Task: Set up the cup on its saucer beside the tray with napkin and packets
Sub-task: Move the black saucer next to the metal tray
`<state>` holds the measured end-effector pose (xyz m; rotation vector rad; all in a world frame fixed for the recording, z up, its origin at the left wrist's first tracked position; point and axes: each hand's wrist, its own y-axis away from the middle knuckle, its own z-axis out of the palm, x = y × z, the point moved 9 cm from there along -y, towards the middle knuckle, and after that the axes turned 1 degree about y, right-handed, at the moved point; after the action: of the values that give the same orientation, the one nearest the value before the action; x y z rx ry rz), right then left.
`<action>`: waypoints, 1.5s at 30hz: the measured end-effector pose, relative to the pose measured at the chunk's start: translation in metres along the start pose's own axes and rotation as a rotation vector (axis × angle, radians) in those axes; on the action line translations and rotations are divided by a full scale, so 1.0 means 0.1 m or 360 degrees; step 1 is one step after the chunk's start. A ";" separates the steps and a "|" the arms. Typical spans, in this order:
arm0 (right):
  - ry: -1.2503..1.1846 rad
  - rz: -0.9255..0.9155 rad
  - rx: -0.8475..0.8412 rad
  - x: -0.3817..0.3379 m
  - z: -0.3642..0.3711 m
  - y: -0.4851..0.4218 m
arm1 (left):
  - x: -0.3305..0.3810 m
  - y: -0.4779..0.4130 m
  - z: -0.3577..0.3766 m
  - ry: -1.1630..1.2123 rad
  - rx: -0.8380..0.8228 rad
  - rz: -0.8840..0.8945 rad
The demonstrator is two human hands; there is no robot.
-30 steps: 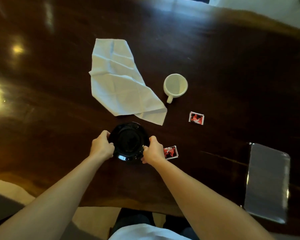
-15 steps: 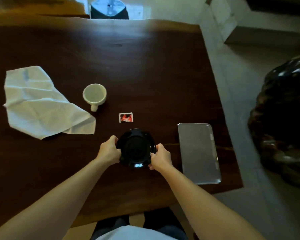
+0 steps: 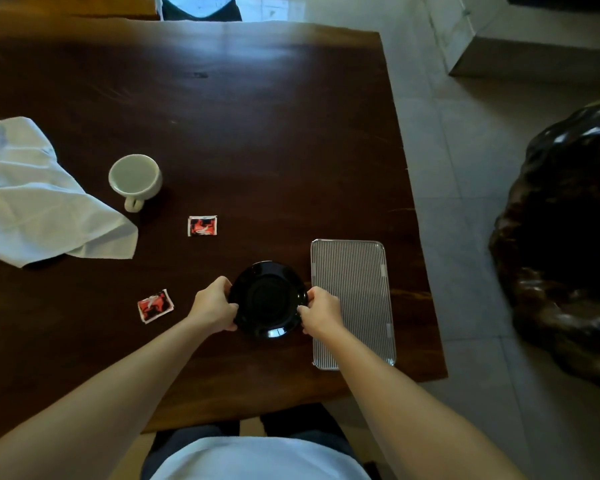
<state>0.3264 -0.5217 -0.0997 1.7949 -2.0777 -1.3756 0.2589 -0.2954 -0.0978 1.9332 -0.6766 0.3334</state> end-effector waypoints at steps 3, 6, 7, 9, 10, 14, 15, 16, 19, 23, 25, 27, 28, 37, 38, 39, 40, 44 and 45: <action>0.0014 0.0014 0.0035 0.04 -0.01 -0.05 | 0.00 -0.04 0.06 -0.0012 -0.0008 -0.0031; -0.0024 0.0020 0.0080 0.06 -0.03 -0.12 | -0.03 -0.10 0.10 -0.0016 0.0017 -0.0066; -0.0032 0.0028 0.0086 0.06 -0.03 -0.14 | -0.04 -0.12 0.11 -0.0021 0.0023 -0.0086; -0.0030 0.0059 0.0101 0.08 -0.02 -0.18 | -0.07 -0.16 0.12 -0.0036 0.0020 -0.0112; -0.0010 0.0073 0.0118 0.09 -0.01 -0.19 | -0.08 -0.19 0.13 -0.0040 0.0017 -0.0114; 0.0094 0.0119 0.0206 0.14 -0.01 -0.23 | -0.12 -0.26 0.19 -0.0033 0.0007 -0.0124; 0.0100 0.0128 0.0202 0.16 0.00 -0.24 | -0.14 -0.27 0.21 -0.0025 0.0004 -0.0136; 0.0113 0.0130 0.0198 0.16 0.02 -0.25 | -0.17 -0.29 0.22 -0.0017 0.0004 -0.0148; 0.0230 0.0057 0.0174 0.10 0.02 -0.24 | -0.23 -0.31 0.25 -0.0016 0.0018 -0.0176; 0.0341 -0.0002 0.0158 0.05 0.02 -0.24 | -0.27 -0.34 0.29 -0.0058 0.0053 -0.0151; 0.0408 -0.0015 0.0154 0.04 0.04 -0.25 | -0.29 -0.35 0.29 -0.0065 0.0062 -0.0160; 0.0452 -0.0023 0.0149 0.01 0.04 -0.24 | -0.30 -0.35 0.30 -0.0079 0.0064 -0.0162; 0.0479 -0.0031 0.0142 0.00 0.04 -0.24 | -0.30 -0.35 0.31 -0.0079 0.0068 -0.0156; 0.0740 -0.0109 0.0067 -0.12 0.14 -0.20 | -0.30 -0.33 0.29 -0.0168 0.0078 -0.0094; 0.0751 -0.0103 0.0043 -0.11 0.16 -0.22 | -0.29 -0.34 0.29 -0.0223 0.0067 -0.0089; 0.0758 -0.0101 0.0023 -0.12 0.17 -0.22 | -0.28 -0.33 0.28 -0.0288 0.0059 -0.0083; 0.0762 -0.0101 0.0005 -0.13 0.17 -0.21 | -0.26 -0.32 0.26 -0.0359 0.0048 -0.0073; 0.0774 -0.0125 -0.0049 -0.23 0.12 -0.18 | -0.16 -0.23 0.16 -0.0591 -0.0048 -0.0031; 0.0776 -0.0145 -0.0043 -0.28 0.09 -0.18 | -0.12 -0.20 0.11 -0.0625 -0.0054 -0.0017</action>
<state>0.3439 -0.4927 -0.1034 1.9850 -1.7319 -0.8557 0.2602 -0.2949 -0.1241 1.9871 -0.9181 -0.0693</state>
